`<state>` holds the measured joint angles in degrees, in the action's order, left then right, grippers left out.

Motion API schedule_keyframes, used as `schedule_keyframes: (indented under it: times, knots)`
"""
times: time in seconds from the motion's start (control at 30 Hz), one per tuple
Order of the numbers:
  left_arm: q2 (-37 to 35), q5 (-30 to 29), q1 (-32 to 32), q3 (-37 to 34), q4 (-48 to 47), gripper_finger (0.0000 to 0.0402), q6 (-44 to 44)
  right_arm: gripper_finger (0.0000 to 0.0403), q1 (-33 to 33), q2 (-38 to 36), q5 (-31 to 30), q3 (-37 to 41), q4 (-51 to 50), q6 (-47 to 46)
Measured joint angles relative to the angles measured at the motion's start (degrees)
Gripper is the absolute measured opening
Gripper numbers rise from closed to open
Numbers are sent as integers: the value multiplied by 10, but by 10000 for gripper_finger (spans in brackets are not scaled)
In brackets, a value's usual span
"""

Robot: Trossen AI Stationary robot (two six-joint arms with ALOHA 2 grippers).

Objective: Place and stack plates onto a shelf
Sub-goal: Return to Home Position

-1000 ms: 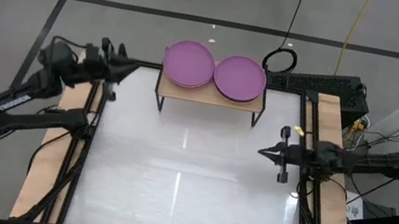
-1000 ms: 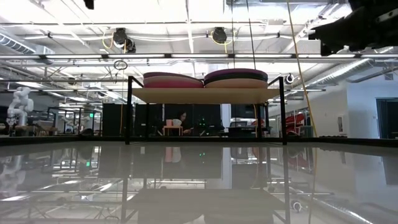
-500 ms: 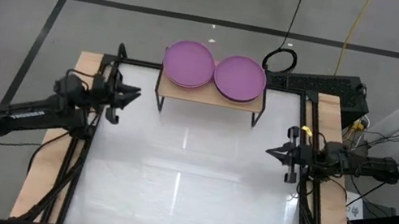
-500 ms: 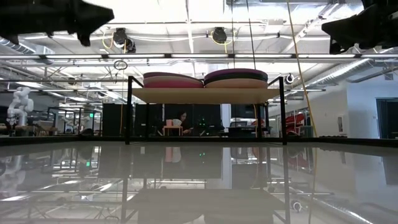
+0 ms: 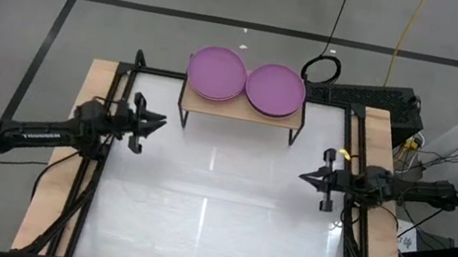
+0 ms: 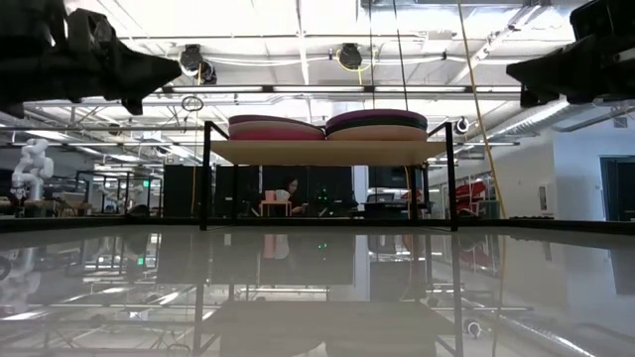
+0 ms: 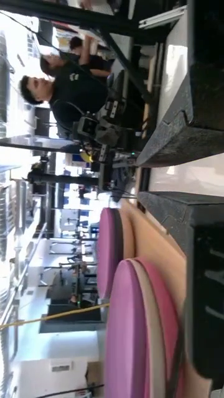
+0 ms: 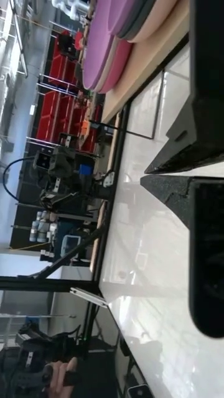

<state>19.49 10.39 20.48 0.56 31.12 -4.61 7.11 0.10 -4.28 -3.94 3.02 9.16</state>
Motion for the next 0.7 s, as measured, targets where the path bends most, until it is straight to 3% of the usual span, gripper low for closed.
schedule_keyframes:
  times: [0.7]
  knots:
    - [0, 0, -6, 0, -10, 77, 2, 0, 0, 4, -1, 15, -7, -20]
